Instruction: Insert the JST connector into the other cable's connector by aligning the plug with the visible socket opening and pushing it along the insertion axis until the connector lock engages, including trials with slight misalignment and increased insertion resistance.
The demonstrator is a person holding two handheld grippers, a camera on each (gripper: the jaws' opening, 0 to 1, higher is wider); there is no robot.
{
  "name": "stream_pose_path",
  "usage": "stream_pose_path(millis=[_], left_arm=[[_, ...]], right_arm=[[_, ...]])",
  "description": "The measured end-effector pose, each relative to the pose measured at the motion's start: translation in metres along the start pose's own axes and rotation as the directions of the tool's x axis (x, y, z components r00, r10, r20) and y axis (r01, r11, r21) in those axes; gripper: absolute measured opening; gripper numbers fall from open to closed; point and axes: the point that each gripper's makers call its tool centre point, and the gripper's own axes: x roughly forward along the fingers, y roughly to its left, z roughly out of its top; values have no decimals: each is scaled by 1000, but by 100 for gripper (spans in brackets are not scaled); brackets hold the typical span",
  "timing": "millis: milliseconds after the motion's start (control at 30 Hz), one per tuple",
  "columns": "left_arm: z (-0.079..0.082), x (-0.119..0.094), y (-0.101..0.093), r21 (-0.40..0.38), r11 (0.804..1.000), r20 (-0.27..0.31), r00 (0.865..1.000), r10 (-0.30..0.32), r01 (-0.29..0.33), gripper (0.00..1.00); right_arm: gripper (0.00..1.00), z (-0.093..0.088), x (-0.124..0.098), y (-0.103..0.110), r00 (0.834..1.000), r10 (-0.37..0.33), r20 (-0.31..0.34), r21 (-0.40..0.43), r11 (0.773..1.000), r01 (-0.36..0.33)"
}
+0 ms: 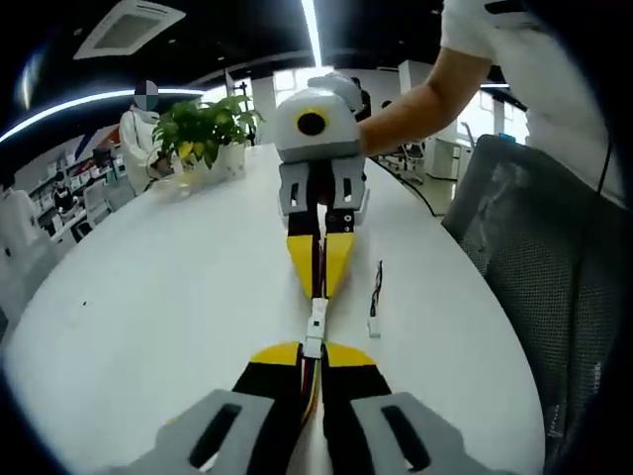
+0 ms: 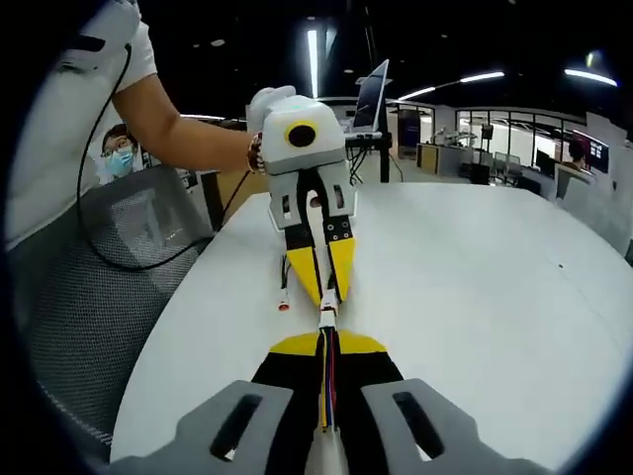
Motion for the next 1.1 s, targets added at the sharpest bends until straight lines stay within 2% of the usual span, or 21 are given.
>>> stream_pose_path(millis=[500,700,767,833,1100], left_arm=[[-5,3,2,66,998,-83,996,18,-12,0],[-4,3,2,62,998,-82,997,13,-8,0],[2,4,1,49,999,-54,999,6,-3,0],[0,4,3,72,997,-77,997,14,-9,0],[0,4,3,65,998,-76,997,13,-8,0]], right_arm=[[1,2,2,0,1000,0,-27,-13,1000,0],[1,-4,4,-2,998,-6,-61,-26,1000,4],[1,-3,6,-2,998,-2,-61,-19,1000,1],[1,-2,7,-3,998,-8,-65,-24,1000,6],[1,-2,6,-3,998,-7,-66,-21,1000,6]])
